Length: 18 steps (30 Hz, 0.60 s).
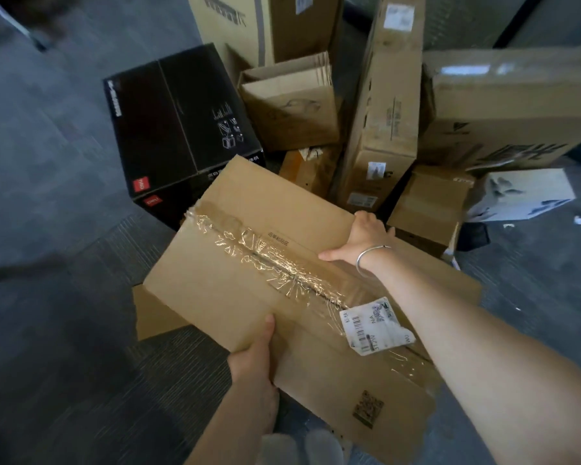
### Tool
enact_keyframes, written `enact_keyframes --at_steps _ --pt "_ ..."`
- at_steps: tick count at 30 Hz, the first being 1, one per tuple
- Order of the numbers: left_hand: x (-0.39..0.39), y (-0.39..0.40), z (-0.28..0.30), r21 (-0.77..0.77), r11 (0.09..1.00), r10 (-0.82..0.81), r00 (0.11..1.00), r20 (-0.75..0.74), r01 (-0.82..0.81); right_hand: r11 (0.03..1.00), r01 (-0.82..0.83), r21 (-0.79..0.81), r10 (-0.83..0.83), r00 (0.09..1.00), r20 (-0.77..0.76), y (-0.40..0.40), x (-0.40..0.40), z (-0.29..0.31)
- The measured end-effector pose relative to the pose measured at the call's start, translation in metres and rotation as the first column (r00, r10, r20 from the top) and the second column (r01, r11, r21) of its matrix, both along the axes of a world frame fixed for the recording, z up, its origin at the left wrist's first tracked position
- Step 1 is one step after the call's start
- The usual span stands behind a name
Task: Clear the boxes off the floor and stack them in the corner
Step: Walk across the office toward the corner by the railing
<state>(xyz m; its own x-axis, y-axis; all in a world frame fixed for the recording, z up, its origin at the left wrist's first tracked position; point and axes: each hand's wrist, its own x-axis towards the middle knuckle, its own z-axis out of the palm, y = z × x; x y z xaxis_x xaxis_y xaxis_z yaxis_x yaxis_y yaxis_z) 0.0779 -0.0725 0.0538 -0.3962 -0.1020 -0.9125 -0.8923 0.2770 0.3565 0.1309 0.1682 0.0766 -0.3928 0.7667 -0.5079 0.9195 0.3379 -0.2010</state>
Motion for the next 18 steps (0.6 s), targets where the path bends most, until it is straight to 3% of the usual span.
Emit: enact_keyframes --at_steps 7,10,12,18 --pt "-0.011 -0.015 0.111 0.021 1.0 -0.017 1.0 -0.024 0.017 0.996 -0.047 0.073 0.049 0.999 -0.024 -0.015 -0.002 0.132" --pt "-0.022 -0.026 0.165 0.032 0.995 -0.095 0.994 -0.057 0.097 0.992 -0.028 0.119 0.031 0.999 -0.024 -0.027 0.006 0.194" --pt "-0.03 -0.036 0.206 0.024 0.983 -0.176 0.979 -0.102 0.18 0.99 0.021 0.138 -0.014 0.999 -0.052 -0.04 0.018 0.235" --pt "-0.054 -0.054 0.288 -0.127 0.922 -0.387 0.85 -0.358 0.366 0.97 0.241 -0.025 -0.241 0.948 -0.21 -0.083 0.052 0.297"
